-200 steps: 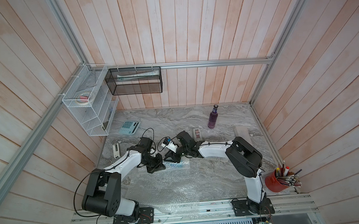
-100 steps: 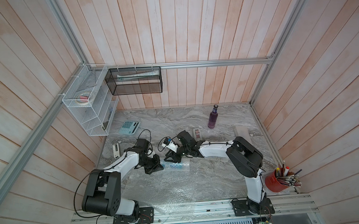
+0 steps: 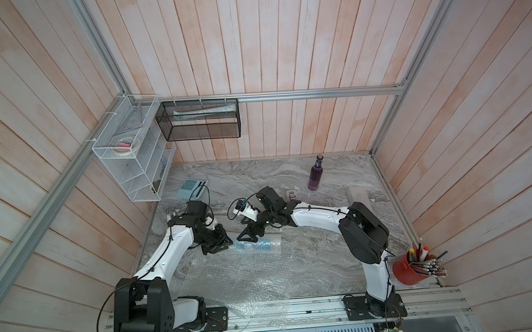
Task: Wrap wine bottles in bubble wrap
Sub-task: Pick up the bubble wrap from the bubble wrap.
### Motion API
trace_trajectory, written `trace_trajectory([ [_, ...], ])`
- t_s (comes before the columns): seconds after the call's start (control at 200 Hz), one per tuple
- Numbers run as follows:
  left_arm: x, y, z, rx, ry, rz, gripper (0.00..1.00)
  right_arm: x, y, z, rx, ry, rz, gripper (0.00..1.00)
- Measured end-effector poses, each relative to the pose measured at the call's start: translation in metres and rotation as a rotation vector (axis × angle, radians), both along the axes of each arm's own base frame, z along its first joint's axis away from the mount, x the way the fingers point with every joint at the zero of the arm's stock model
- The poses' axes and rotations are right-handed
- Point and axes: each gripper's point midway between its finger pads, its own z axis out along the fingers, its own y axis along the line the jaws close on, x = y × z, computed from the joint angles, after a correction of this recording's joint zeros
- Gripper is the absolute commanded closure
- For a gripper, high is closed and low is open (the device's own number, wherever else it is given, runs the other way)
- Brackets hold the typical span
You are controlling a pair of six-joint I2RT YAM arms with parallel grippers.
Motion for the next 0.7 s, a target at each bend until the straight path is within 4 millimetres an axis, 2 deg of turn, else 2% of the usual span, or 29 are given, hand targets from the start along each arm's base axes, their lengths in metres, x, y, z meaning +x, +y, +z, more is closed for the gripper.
trace_trajectory([
  [0.145,0.018,0.017,0.019,0.014,-0.075,0.032,0.59,-0.003,0.003,-0.030,-0.079,0.023,0.032,0.10],
  [0.32,0.020,0.019,0.015,0.016,-0.068,0.022,0.55,-0.007,-0.002,-0.064,-0.190,0.054,0.060,0.10],
  [0.465,0.020,0.019,0.012,0.017,-0.059,0.014,0.54,-0.013,0.001,-0.064,-0.222,0.041,0.089,0.14],
  [0.59,0.021,0.019,0.010,0.015,-0.056,0.010,0.53,-0.013,0.004,-0.066,-0.243,0.019,0.107,0.27],
  [0.7,0.022,0.019,0.010,0.016,-0.059,0.004,0.52,-0.015,0.003,-0.067,-0.254,0.023,0.116,0.30],
])
